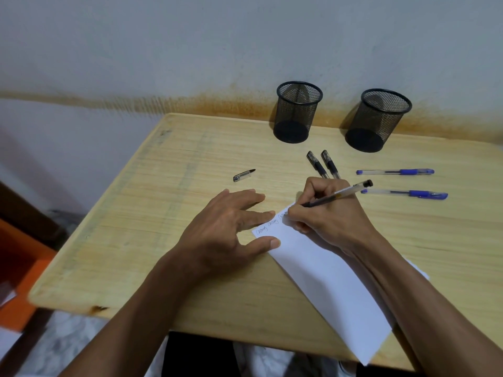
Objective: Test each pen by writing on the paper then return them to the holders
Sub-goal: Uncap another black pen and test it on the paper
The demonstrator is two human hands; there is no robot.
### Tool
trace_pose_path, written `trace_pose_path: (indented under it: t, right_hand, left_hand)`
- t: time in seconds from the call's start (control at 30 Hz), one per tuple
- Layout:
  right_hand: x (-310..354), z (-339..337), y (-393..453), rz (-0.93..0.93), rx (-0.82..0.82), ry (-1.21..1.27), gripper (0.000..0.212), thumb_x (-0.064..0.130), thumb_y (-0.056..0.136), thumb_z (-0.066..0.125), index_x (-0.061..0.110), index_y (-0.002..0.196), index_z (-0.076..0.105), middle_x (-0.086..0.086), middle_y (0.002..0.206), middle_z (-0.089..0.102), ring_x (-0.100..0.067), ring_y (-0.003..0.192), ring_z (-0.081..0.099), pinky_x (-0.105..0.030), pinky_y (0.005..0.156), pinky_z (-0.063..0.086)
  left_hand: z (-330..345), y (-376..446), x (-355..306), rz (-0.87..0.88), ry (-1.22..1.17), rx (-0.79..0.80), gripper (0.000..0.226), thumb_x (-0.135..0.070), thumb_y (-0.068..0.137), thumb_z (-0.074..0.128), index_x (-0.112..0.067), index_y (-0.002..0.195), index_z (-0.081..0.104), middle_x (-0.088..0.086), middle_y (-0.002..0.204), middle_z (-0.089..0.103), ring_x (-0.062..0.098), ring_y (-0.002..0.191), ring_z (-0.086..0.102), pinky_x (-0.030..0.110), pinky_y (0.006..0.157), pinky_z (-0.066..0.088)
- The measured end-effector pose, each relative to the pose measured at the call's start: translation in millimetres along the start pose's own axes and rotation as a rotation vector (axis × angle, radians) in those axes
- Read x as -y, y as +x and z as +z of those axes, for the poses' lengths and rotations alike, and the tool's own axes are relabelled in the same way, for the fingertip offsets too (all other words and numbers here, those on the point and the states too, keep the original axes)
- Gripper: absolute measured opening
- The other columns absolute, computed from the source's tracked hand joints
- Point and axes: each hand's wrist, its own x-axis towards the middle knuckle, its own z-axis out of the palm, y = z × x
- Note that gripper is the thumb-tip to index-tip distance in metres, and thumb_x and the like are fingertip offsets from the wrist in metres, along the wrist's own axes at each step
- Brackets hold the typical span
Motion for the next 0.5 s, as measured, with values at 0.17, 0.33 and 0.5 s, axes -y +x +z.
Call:
trace_pose_path:
  t: [0.17,0.33,0.5]
  right_hand:
    - [0.7,1.9,0.6,0.012,-0.001,0.019,0.018,-0.027,0.072,0.064,-0.017,0.067,0.049,-0.040,0.059,0.053,-0.031,0.049,0.049,-0.034,0.048,0.042]
    - [5.9,-7.2,-1.9,0.083,-0.048,0.193,0.013,-0.024,0.080,0.063,-0.015,0.075,0.055,-0.027,0.054,0.055,-0.026,0.044,0.050,-0.031,0.048,0.047]
    - [12.7,-26.6,-8.6,0.058,-0.188,0.206,0.008,-0.010,0.082,0.071,-0.015,0.082,0.064,-0.018,0.057,0.063,-0.019,0.046,0.056,-0.025,0.052,0.054]
  left_hand:
    - [1.2,0.8,-0.2,0.001,0.006,-0.011,0.065,-0.078,0.077,0.046,-0.042,0.131,0.059,-0.013,0.150,0.045,0.001,0.141,0.030,0.035,0.120,0.016]
    - [0.9,-0.9,-0.8,-0.014,0.008,-0.005,0.064,-0.078,0.077,0.047,-0.045,0.130,0.059,-0.017,0.150,0.043,-0.004,0.142,0.026,0.034,0.121,0.015]
    - [-3.4,-2.6,-6.8,-0.026,-0.023,-0.038,0.058,-0.072,0.077,0.057,-0.041,0.126,0.064,-0.018,0.145,0.048,-0.005,0.136,0.035,0.036,0.116,0.030]
